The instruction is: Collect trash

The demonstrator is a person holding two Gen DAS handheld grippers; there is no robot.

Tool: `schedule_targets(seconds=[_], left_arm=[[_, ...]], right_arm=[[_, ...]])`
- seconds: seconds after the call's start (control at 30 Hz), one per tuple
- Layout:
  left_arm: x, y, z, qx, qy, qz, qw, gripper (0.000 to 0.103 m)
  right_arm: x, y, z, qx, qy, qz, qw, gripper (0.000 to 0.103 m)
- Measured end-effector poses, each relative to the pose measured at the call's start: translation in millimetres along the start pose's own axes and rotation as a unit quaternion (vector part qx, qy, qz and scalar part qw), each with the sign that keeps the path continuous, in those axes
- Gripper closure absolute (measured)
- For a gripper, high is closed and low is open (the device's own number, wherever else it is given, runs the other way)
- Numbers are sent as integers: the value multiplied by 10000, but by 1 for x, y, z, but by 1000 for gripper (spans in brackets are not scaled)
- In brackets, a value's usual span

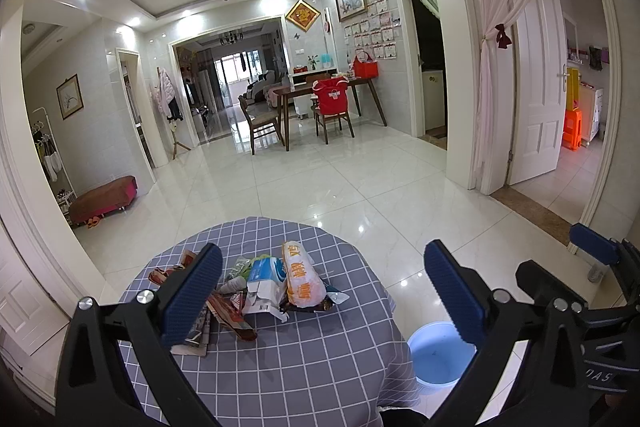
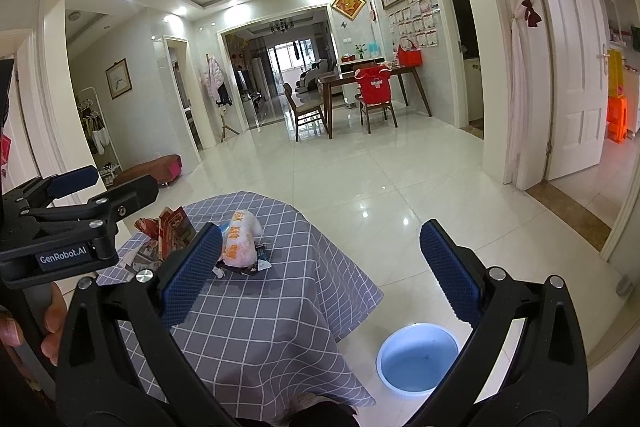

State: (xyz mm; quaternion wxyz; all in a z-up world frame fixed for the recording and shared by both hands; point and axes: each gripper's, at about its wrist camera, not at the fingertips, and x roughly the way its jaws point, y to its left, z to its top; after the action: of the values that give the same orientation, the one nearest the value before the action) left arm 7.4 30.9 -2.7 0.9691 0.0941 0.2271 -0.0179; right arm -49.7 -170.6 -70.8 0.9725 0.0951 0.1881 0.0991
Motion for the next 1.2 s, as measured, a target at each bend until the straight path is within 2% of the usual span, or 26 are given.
schedule_targets(seconds=[1.2], left_arm=[[0,1,0,0,-4,2,10000,4]], right_arm=[[1,-3,8,14,166,161,9997,6]])
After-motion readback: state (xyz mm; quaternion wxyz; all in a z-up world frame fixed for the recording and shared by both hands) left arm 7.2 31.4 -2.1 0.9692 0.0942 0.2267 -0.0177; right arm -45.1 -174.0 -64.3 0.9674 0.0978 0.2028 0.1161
